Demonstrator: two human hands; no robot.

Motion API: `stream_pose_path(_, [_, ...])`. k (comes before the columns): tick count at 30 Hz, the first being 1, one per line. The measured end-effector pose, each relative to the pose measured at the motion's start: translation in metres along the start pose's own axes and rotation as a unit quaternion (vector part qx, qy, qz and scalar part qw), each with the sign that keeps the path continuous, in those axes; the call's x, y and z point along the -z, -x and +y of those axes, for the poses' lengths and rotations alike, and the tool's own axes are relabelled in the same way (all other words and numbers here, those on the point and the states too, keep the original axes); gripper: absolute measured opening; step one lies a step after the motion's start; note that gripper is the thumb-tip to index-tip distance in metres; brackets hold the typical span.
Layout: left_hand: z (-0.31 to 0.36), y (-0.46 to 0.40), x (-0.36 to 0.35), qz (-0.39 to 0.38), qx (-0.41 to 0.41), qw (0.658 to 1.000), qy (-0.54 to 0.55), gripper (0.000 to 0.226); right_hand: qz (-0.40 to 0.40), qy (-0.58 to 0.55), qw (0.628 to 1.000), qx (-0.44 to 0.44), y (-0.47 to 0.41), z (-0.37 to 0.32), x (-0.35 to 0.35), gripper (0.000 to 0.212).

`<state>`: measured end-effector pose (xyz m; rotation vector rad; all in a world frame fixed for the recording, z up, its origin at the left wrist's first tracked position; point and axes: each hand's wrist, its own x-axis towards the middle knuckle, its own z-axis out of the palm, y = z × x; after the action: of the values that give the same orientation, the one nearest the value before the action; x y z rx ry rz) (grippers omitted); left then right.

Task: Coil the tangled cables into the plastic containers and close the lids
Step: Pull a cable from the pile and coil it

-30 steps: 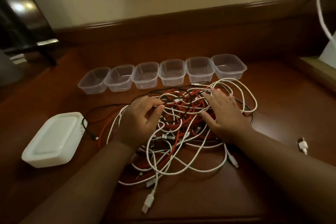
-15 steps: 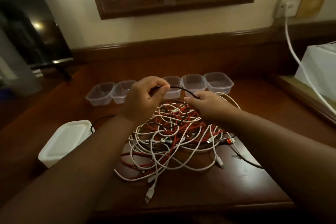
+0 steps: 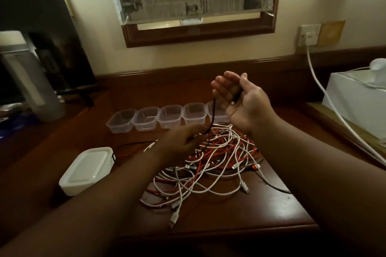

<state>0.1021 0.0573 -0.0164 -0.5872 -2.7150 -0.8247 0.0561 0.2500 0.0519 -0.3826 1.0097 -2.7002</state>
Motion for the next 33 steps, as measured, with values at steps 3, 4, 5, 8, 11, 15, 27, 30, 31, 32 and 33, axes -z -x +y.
stream_pose_path(3, [0.015, -0.002, 0.009, -0.015, -0.015, 1.0, -0.013, 0.033, 0.015, 0.186, 0.982, 0.005, 0.005, 0.008, 0.0, 0.036])
stream_pose_path(4, [0.02, -0.003, 0.011, -0.008, -0.025, 1.0, -0.007, 0.033, 0.028, 0.255, 0.966, 0.01, 0.006, 0.01, 0.0, 0.034])
stream_pose_path(5, [0.025, -0.004, 0.012, 0.004, -0.031, 0.999, 0.009, 0.03, 0.033, 0.297, 0.954, 0.006, 0.007, 0.012, 0.001, 0.031])
stream_pose_path(8, [0.037, -0.011, 0.016, 0.04, 0.0, 0.998, 0.052, 0.015, -0.049, 0.32, 0.945, -0.038, 0.013, 0.014, 0.007, 0.033])
stream_pose_path(11, [0.042, -0.02, 0.023, 0.043, 0.086, 0.991, 0.096, 0.013, -0.185, 0.367, 0.912, -0.018, 0.014, 0.014, 0.015, 0.044])
stream_pose_path(15, [0.041, -0.026, 0.027, 0.018, 0.161, 0.975, 0.15, 0.012, -0.228, 0.552, 0.8, 0.06, 0.012, 0.012, 0.018, 0.044])
stream_pose_path(27, [-0.034, -0.023, 0.045, 0.091, 0.172, 0.98, -0.038, 0.026, -0.044, 0.242, 0.969, -0.025, -0.002, -0.016, 0.021, 0.019])
stream_pose_path(30, [-0.04, -0.028, 0.052, 0.189, 0.27, 0.941, 0.08, 0.031, 0.014, 0.176, 0.984, -0.026, -0.007, -0.016, 0.026, 0.016])
stream_pose_path(31, [-0.034, -0.032, 0.054, 0.221, 0.282, 0.922, 0.144, 0.027, 0.011, 0.23, 0.973, -0.028, -0.009, -0.012, 0.028, 0.015])
stream_pose_path(32, [-0.024, -0.038, 0.055, 0.246, 0.282, 0.904, 0.208, 0.025, 0.002, 0.303, 0.952, -0.037, -0.01, -0.006, 0.03, 0.014])
stream_pose_path(33, [-0.012, -0.043, 0.056, 0.259, 0.272, 0.889, 0.263, 0.025, -0.009, 0.373, 0.927, -0.048, -0.011, 0.0, 0.032, 0.015])
